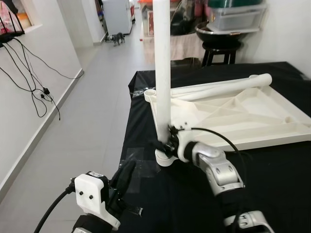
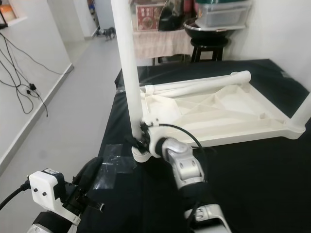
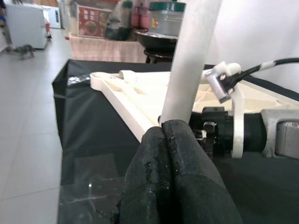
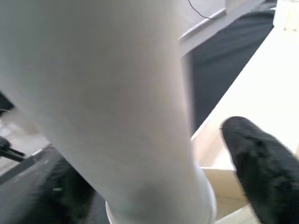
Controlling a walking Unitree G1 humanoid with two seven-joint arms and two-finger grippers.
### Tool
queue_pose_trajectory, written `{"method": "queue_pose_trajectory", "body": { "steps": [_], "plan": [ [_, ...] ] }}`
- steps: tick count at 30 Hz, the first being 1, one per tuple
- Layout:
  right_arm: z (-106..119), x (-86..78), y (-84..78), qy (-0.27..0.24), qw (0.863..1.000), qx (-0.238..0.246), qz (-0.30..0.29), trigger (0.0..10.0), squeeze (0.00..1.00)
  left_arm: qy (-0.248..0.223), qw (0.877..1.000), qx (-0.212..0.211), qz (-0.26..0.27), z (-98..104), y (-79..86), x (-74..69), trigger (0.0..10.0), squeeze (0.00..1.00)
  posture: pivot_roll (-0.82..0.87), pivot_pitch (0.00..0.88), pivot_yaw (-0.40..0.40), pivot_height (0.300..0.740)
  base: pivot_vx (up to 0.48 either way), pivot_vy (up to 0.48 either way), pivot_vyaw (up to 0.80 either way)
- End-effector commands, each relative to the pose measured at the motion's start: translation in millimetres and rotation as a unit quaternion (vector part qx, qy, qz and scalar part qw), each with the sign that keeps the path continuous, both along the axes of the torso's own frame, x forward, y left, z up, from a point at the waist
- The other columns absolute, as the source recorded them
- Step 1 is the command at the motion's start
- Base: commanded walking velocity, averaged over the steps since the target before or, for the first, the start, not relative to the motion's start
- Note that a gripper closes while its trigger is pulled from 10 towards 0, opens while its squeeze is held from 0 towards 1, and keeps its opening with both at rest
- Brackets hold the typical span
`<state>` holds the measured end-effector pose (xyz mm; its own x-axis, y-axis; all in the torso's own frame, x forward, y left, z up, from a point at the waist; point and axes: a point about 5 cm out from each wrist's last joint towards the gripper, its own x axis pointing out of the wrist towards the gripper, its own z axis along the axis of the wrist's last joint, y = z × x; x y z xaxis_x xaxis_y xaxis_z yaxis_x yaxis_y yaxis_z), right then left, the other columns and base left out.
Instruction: Building children table
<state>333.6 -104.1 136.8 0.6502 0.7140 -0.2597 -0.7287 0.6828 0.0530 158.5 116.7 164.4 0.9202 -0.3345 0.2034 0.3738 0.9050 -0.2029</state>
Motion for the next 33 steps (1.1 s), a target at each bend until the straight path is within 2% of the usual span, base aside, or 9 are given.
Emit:
{"method": "queue_pose_trajectory", "body": {
  "steps": [1,3,4,14,17,18,20,30,33],
  "plan": [
    [22,1.7,9.5,-0.032,0.998,0.028,0.037,10.0,1.0,0.005,1.0,0.002,-0.004,-2,-0.2,1.0,10.0,0.0,-0.04,0.053,0.062,0.74,0.0,0.0,0.0],
    [36,1.1,10.1,-0.046,0.995,0.043,0.081,10.0,1.0,0.004,1.0,0.003,-0.004,-2,-0.9,2.2,10.0,0.0,-0.04,0.051,0.06,0.74,0.0,0.0,0.0],
    [44,0.2,9.4,-0.059,0.988,0.045,0.133,10.0,0.0,0.004,1.0,0.003,-0.005,-3,-1.8,3.6,10.0,0.0,-0.03,0.044,0.052,0.74,0.0,0.0,0.0],
    [51,19.9,4.5,-0.034,0.959,0.053,0.277,10.0,0.0,0.004,1.0,-0.001,-0.015,-5,-6.6,8.1,10.0,0.0,-0.02,0.022,0.041,0.74,0.0,0.0,0.0],
    [48,22.5,2.6,-0.013,0.956,0.05,0.289,8.4,0.0,0.004,1.0,-0.003,-0.019,-5,-8.1,8.4,10.0,0.0,-0.01,0.022,0.039,0.74,0.0,0.0,0.0],
    [47,23.8,0.9,-0.01,0.956,0.051,0.289,1.4,0.0,0.005,1.0,-0.003,-0.02,-5,-8.5,8.2,10.0,0.0,-0.01,0.025,0.039,0.74,0.0,0.0,0.0],
    [46,24.7,-0.1,-0.009,0.956,0.051,0.288,0.0,0.0,0.005,1.0,-0.003,-0.02,-5,-8.7,7.9,10.0,0.0,-0.01,0.025,0.039,0.74,0.0,0.0,0.0],
    [35,25.4,-10.6,-0.014,0.966,0.043,0.256,0.0,0.0,0.007,1.0,-0.004,-0.024,-5,-9.6,6.7,10.0,0.0,-0.02,0.035,0.043,0.74,0.0,0.0,0.0],
    [16,19.0,-5.7,-0.044,0.989,-0.011,0.14,0.0,0.0,0.008,1.0,-0.005,-0.025,-5,-8.2,4.8,10.0,0.0,-0.03,0.044,0.03,0.74,0.0,0.0,0.0]
  ]
}}
